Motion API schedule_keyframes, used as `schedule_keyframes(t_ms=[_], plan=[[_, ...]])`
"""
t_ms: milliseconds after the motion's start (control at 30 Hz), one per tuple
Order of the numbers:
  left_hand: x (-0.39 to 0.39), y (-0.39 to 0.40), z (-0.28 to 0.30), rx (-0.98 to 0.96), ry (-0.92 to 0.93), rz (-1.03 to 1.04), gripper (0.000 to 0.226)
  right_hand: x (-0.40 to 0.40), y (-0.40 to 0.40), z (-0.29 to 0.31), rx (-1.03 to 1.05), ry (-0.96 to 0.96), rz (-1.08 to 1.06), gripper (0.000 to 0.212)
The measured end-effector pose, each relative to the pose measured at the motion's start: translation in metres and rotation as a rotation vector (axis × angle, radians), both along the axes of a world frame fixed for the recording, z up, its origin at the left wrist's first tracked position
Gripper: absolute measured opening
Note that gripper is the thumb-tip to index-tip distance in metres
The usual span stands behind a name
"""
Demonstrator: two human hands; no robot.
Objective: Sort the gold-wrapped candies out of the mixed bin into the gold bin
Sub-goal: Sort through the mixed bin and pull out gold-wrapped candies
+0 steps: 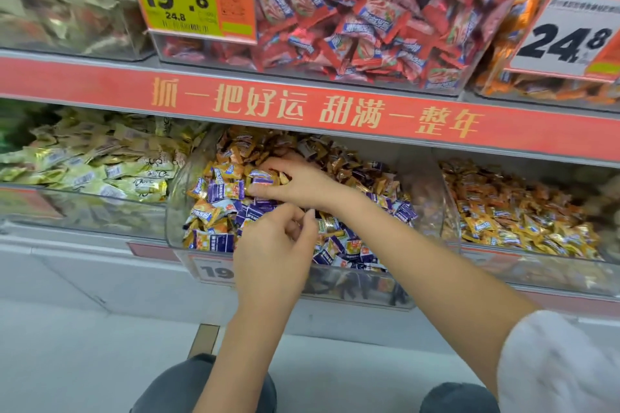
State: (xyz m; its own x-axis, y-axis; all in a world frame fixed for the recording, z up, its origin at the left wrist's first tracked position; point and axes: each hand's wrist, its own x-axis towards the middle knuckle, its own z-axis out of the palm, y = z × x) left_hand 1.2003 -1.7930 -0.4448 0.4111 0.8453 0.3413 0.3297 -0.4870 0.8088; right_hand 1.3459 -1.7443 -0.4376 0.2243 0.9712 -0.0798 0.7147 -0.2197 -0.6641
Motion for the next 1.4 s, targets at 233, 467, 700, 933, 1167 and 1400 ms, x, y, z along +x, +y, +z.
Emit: schedule_keyframes(t_ms=[233, 467, 700, 933, 1167, 1400], plan=[[-0.003, 0.005, 0.004, -0.027, -0.020, 0.067, 0.027, 0.007, -0.022, 0.017, 0.109, 0.087, -0.107, 0.033], [0.004, 0.007, 0.008, -0.021, -0.029, -0.043, 0.054, 0.007, -0.051, 0.034, 0.156, 0.802, -0.442, 0.013], [0.022, 0.005, 0.014, -0.056, -0.174, -0.147, 0.036, 0.003, -0.071, 0.038, -0.012, 1.193, -0.529, 0.028], [0.017, 0.022, 0.011, -0.195, -0.209, 0.013, 0.011, 0.017, -0.096, 0.047, 0.058, 1.510, -0.665, 0.025], [0.016, 0.020, 0.008, 0.040, -0.071, 0.113, 0.017, 0.034, -0.174, 0.073, 0.301, 1.347, -0.740, 0.023], [0.014, 0.031, 0.000, 0.409, 0.280, 0.016, 0.004, 0.105, -0.237, 0.039, 0.525, 0.741, -1.088, 0.019]])
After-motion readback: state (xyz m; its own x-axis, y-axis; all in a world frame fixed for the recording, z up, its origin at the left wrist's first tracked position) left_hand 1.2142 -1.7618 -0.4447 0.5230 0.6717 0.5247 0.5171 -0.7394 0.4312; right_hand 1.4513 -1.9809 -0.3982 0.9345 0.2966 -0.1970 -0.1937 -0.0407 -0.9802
